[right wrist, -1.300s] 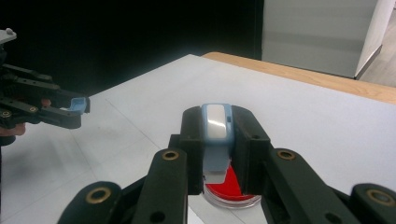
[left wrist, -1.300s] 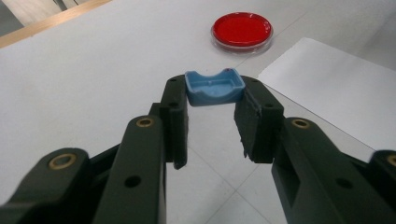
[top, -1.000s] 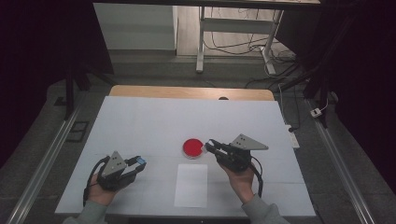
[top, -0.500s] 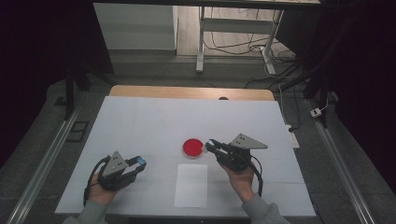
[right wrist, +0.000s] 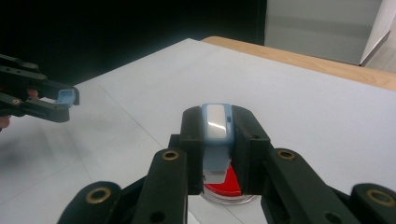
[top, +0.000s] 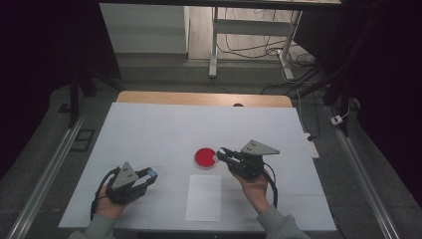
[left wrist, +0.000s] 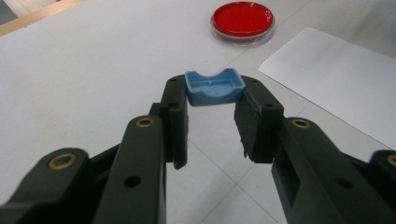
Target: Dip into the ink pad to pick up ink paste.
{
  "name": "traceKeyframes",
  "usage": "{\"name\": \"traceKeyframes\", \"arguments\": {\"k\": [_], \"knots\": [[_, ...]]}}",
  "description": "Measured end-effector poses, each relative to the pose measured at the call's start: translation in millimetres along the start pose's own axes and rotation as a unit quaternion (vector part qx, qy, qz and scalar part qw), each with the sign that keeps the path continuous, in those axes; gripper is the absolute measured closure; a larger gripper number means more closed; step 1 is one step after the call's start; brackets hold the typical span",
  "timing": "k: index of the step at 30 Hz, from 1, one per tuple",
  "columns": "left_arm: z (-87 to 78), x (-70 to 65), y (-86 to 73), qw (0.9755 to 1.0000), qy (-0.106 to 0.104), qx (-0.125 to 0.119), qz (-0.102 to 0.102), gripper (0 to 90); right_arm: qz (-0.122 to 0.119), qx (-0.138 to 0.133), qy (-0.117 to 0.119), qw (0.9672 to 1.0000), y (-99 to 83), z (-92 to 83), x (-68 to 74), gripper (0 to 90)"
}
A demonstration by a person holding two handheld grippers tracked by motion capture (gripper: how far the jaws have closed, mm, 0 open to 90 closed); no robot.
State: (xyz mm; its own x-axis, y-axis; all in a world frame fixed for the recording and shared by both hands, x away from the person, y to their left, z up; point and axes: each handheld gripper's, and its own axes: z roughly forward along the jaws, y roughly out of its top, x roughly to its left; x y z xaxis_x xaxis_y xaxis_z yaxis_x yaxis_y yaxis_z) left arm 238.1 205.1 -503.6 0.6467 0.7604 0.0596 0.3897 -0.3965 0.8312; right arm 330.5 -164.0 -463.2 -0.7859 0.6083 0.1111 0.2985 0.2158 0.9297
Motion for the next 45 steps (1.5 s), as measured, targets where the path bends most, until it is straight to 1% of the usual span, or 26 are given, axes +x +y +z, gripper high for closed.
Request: {"name": "traceKeyframes", "arguments": {"k": [4, 11, 15, 17, 20, 26, 39, 45], "knots": [[0.3, 0.7, -0.9, 1.0, -0.002, 0.003, 0.0, 64.9, 0.004, 0.005, 0.0, 1.0, -0.3, 6.1, -2.2, 75.0], [0.6, 1.8, -1.2, 1.0, -0.001, 0.003, -0.002, 64.9, -0.006, 0.023, -0.001, 0.9997, 1.1, 18.1, -2.0, 75.0], [0.8, 2.4, -0.9, 1.0, -0.002, 0.002, -0.005, 64.9, -0.01, 0.038, -0.002, 0.9992, 2.0, 27.6, -3.7, 75.0], [1.3, 2.2, -0.9, 1.0, -0.003, 0.003, -0.003, 64.9, -0.009, 0.041, -0.003, 0.9991, 3.0, 32.4, -5.3, 75.0], [1.2, 2.4, -0.7, 1.0, -0.004, 0.002, -0.004, 64.9, -0.014, 0.042, -0.006, 0.999, 3.4, 38.8, -6.4, 75.0], [0.1, 3.7, -1.0, 1.0, -0.003, 0.001, -0.005, 64.9, -0.016, 0.058, -0.008, 0.9982, -0.6, 51.3, -9.9, 74.9], [-0.4, 4.2, -1.2, 1.0, -0.001, 0.001, -0.004, 64.9, -0.026, 0.086, -0.017, 0.9958, -7.7, 64.6, -11.6, 74.9], [-1.0, 4.4, -1.2, 1.0, -0.001, 0.0, -0.005, 64.9, -0.03, 0.092, -0.02, 0.9951, -9.7, 66.5, -11.7, 74.9]]}}
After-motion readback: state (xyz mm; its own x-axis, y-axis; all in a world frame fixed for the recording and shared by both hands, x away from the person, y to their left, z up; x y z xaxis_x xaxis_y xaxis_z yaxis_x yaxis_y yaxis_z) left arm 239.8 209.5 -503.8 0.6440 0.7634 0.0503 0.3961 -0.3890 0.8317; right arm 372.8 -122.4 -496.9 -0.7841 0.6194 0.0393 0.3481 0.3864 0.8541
